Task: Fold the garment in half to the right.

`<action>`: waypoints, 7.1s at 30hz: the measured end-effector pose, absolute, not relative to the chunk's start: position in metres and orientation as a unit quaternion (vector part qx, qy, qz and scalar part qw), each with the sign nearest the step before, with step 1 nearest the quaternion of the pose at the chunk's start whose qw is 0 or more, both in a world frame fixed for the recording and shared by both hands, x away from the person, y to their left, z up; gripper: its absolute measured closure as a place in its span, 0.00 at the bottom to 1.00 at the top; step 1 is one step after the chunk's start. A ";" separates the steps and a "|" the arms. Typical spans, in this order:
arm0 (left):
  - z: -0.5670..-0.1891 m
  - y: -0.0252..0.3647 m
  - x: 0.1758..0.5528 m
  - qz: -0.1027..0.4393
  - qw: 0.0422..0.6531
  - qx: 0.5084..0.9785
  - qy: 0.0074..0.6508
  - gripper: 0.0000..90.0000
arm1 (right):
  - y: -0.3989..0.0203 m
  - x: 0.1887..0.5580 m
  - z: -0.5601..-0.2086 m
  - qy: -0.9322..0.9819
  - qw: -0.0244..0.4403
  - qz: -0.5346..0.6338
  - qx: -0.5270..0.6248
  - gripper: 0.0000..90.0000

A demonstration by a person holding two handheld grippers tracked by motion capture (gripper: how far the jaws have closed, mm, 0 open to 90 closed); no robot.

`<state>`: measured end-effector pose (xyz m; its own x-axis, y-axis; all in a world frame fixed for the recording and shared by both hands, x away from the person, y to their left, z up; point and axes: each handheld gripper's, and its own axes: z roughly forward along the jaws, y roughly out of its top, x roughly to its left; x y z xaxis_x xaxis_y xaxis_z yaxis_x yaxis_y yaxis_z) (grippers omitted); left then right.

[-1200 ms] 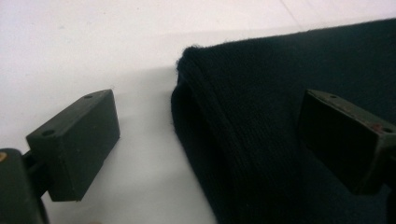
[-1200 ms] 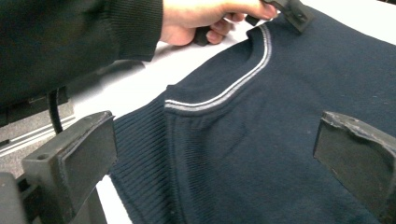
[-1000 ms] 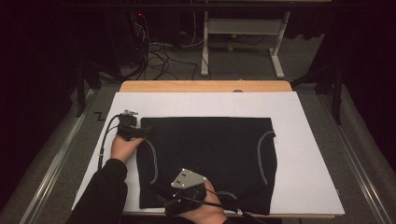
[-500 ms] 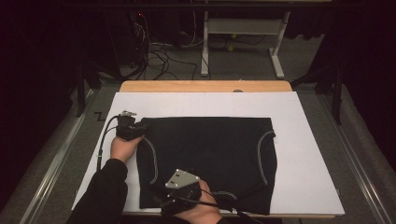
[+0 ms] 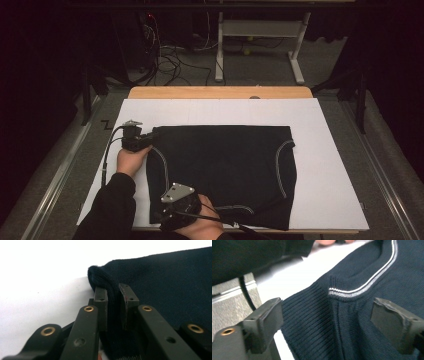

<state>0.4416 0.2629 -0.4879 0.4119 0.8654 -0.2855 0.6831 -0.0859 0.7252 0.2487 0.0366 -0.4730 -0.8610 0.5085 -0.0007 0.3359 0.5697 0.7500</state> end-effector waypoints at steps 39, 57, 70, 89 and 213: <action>-0.488 0.262 0.440 0.112 0.417 0.730 0.530 0.83 | 0.061 0.254 -0.481 0.893 0.127 0.345 0.259 0.49; -0.488 0.263 0.441 0.108 0.417 0.727 0.535 0.83 | 0.049 0.260 -0.478 0.884 0.131 0.358 0.270 0.82; -0.483 0.257 0.439 0.113 0.403 0.722 0.550 0.85 | 0.042 0.255 -0.468 0.880 0.146 0.380 0.245 0.83; -0.463 0.254 0.434 0.128 0.428 0.684 0.576 0.88 | 0.026 0.252 -0.440 0.857 0.157 0.426 0.245 0.83; -0.420 0.013 0.446 0.161 0.457 0.716 0.503 0.88 | -0.171 0.216 -0.458 0.767 0.215 0.478 0.371 0.79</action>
<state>0.4461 0.0135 -0.4199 0.4416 0.8674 -0.2292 0.5734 -0.0764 0.8157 0.2160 -0.1712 -0.4583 -0.6319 0.7747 0.0240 0.3629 0.2683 0.8923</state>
